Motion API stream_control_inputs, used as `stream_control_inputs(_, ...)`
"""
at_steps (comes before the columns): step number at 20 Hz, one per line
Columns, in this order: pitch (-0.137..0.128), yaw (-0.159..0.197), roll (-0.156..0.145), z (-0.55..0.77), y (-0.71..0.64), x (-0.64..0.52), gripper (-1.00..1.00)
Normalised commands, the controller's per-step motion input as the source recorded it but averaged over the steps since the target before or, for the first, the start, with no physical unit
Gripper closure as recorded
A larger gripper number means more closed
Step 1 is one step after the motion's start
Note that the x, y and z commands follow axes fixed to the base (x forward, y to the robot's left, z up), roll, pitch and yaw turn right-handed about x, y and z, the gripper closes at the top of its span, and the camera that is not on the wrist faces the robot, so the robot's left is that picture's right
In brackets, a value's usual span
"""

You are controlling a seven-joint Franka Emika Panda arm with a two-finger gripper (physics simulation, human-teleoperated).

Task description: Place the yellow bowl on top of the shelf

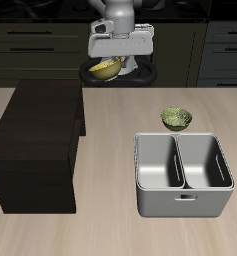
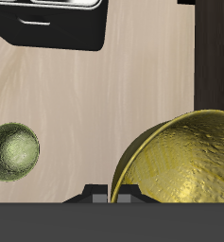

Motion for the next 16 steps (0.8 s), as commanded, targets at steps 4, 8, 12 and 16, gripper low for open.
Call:
stream_control_inputs(4,-0.009,-0.013,0.003,0.16,0.01,-0.04,1.00)
stream_control_inputs(8,0.009,-0.016,-0.011,0.19,-0.05,-0.06,1.00)
stream_control_inputs(12,-0.010,-0.002,0.001,0.18,-0.05,-0.05,1.00)
stream_control_inputs(16,0.004,0.004,0.004,0.04,-0.03,0.02,1.00)
